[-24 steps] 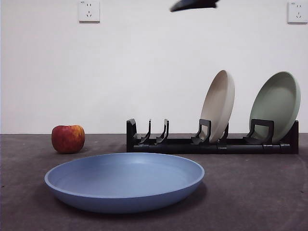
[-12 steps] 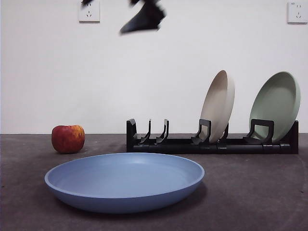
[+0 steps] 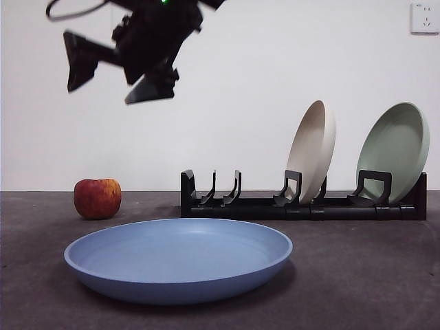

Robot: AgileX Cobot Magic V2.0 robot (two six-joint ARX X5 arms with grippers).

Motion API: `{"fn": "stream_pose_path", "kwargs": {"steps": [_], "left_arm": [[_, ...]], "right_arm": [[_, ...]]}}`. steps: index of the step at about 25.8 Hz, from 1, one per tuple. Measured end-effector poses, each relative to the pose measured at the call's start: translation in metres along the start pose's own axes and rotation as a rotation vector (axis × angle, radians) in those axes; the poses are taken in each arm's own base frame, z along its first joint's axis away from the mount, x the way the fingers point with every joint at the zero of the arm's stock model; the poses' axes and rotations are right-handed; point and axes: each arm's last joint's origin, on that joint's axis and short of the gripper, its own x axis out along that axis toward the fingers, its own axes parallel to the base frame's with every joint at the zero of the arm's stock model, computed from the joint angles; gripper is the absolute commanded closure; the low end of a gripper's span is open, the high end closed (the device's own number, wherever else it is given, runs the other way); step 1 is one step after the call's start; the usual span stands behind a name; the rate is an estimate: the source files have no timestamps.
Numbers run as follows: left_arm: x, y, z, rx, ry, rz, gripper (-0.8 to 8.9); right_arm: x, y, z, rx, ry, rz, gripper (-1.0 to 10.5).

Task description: Take the blue plate from the plate rack,put the plate on the table,take the apple from the table,put the apple in the plate

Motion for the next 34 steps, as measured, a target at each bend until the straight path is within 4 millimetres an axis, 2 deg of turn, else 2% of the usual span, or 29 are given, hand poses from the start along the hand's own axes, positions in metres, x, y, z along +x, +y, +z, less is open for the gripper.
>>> {"fn": "stream_pose_path", "kwargs": {"steps": [7, 16, 22, 27, 29, 34], "left_arm": [[-0.021, 0.021, -0.012, -0.059, -0.097, 0.044, 8.21], [-0.033, 0.03, -0.022, -0.101, -0.13, 0.005, 8.22], [-0.022, 0.029, -0.034, -0.101, -0.1, 0.049, 8.22], [0.0, 0.03, -0.06, -0.09, -0.046, 0.146, 8.22], [0.0, 0.031, -0.066, -0.096, -0.049, 0.156, 8.22], [-0.007, 0.037, -0.072, -0.118, -0.092, 0.165, 8.22]], "right_arm": [[0.034, -0.003, -0.021, 0.015, 0.028, -0.024, 0.0], [0.054, 0.001, -0.04, 0.065, 0.055, -0.017, 0.0], [0.065, 0.002, -0.056, 0.095, 0.082, -0.016, 0.0], [0.069, 0.002, -0.055, 0.115, 0.027, -0.018, 0.0], [0.074, 0.002, -0.059, 0.132, 0.016, -0.019, 0.0], [0.093, 0.005, -0.088, 0.17, 0.058, -0.026, 0.0]]}}
